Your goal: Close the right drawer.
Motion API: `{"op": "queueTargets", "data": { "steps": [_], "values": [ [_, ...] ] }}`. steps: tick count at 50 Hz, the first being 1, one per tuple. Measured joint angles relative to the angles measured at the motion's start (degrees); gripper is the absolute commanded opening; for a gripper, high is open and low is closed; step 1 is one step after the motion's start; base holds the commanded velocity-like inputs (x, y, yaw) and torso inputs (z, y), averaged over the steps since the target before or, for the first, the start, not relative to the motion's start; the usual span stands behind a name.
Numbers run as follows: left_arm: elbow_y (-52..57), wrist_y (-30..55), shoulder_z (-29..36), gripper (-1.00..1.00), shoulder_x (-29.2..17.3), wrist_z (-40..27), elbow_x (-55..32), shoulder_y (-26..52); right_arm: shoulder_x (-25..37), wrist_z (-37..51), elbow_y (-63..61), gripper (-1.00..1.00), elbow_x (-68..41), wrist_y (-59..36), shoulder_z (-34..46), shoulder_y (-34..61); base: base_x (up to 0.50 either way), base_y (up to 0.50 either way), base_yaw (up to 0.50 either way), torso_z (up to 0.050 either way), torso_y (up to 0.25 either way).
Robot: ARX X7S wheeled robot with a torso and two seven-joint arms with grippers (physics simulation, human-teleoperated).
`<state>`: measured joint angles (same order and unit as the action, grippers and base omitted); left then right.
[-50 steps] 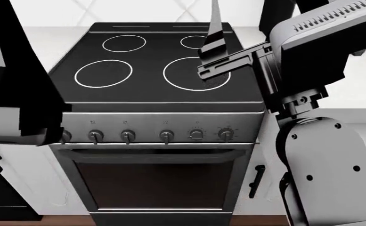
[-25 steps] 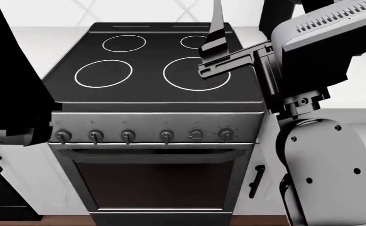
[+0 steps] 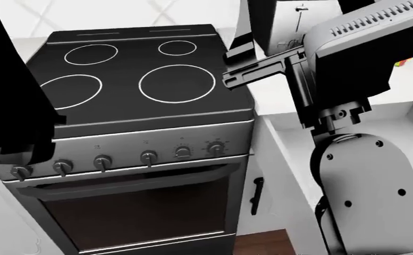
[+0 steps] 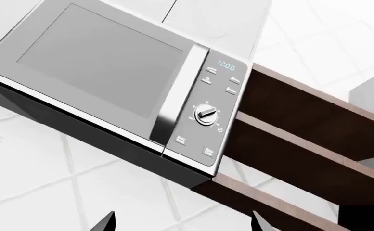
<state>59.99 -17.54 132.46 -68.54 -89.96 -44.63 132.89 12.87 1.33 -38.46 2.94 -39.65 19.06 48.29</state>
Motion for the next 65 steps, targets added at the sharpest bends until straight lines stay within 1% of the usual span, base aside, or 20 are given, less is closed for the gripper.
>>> {"op": "queueTargets", "data": {
  "steps": [65],
  "values": [
    [0.00, 1.34, -2.28, 1.00, 1.89, 0.00, -1.27, -1.05, 0.75, 2.29, -1.26, 1.00, -2.38, -2.49, -2.13, -0.83, 0.00, 0.00, -0.50, 0.000, 0.000]
  ]
}}
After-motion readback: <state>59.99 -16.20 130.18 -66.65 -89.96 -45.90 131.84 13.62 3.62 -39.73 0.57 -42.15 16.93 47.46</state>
